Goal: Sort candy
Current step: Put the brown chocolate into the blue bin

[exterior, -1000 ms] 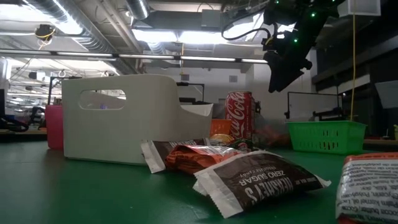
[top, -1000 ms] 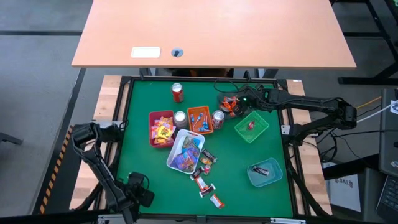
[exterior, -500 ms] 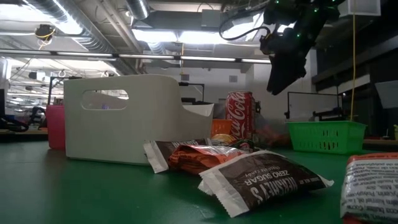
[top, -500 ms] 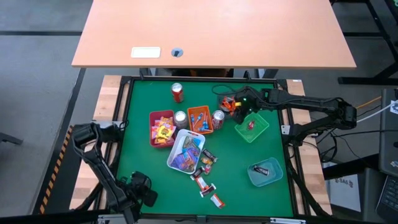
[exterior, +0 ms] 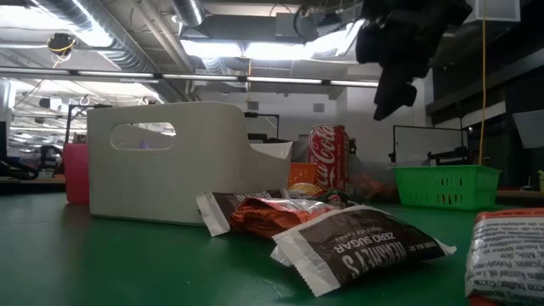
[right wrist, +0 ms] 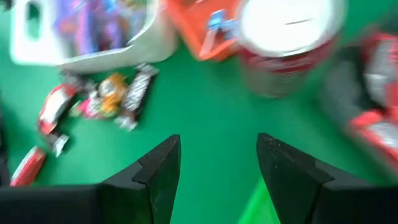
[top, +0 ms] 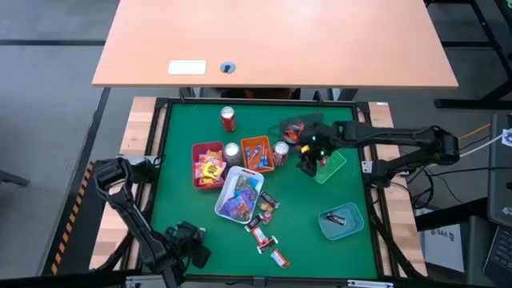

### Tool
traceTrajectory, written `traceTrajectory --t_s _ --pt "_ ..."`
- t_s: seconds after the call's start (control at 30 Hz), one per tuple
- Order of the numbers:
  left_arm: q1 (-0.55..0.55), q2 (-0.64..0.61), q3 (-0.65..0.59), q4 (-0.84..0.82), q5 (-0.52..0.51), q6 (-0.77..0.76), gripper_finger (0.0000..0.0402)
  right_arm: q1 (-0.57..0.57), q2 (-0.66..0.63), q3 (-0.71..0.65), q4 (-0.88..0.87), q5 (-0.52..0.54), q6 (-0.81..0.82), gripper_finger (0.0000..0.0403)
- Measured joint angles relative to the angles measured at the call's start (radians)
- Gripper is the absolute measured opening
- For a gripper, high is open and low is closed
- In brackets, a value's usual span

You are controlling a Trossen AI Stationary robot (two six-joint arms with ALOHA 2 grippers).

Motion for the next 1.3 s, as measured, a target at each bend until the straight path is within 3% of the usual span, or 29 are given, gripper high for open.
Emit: traceTrajectory --t_s 0.17,0.47,0.73,1.0,1.3 --pt "0.022 -0.001 0.001 0.067 -0.081 0.090 0.0072 0.133 0.000 0.000 0.007 -0.001 0.087 0.0209" --pt "0.089 -0.002 0.002 0.254 -0.360 0.381 0.0072 0.357 0.000 0.000 0.141 0.003 0.273 0.0209" --pt "0.189 -0.003 0.003 0.406 -0.517 0.671 0.0072 0.492 0.000 0.000 0.430 0.192 0.440 0.0209" --pt "0.316 -0.003 0.003 0.569 -0.546 0.896 0.0073 0.552 0.010 0.000 0.541 0.375 0.500 0.0209" --pt "0.431 -0.003 0.003 0.760 -0.545 1.126 0.0073 0.556 0.103 0.001 0.555 0.393 0.501 0.0209"
